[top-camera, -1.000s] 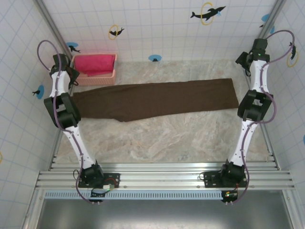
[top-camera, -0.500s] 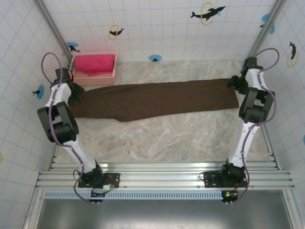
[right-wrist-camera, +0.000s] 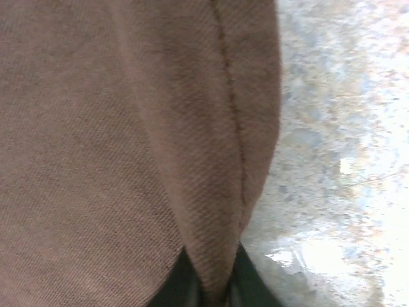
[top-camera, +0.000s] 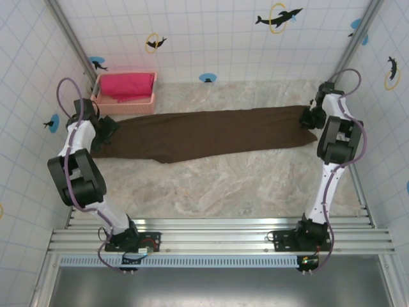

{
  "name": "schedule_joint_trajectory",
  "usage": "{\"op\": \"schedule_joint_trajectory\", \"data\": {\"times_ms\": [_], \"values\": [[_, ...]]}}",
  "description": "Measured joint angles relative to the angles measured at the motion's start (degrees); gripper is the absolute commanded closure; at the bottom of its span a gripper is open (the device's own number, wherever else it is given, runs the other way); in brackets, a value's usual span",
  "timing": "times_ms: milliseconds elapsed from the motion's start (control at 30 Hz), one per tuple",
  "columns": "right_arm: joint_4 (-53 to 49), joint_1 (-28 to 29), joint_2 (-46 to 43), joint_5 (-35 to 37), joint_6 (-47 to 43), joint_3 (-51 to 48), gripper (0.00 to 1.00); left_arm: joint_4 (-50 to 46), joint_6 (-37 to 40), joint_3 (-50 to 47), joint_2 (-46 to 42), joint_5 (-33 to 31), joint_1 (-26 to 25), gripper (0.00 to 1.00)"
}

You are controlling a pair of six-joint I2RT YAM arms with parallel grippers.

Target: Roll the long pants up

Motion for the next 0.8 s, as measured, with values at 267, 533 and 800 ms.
{"op": "schedule_joint_trajectory", "data": {"times_ms": [267, 533, 800], "values": [[-1.2, 0.8, -8.0, 12.1, 0.8, -9.2, 1.00, -8.0, 6.9, -1.4, -11.3, 1.1, 0.0, 0.02], [-4.5, -7.5, -32.2, 27.5, 3.7, -21.5, 1.00, -12.7, 11.8, -6.8, -18.6, 3.8, 0.0, 0.02], [-6.6, -10.7, -45.0, 34.2, 4.0, -27.6, 1.00, -15.1, 15.4, -9.6, -19.9, 6.0, 0.0, 0.03]]}}
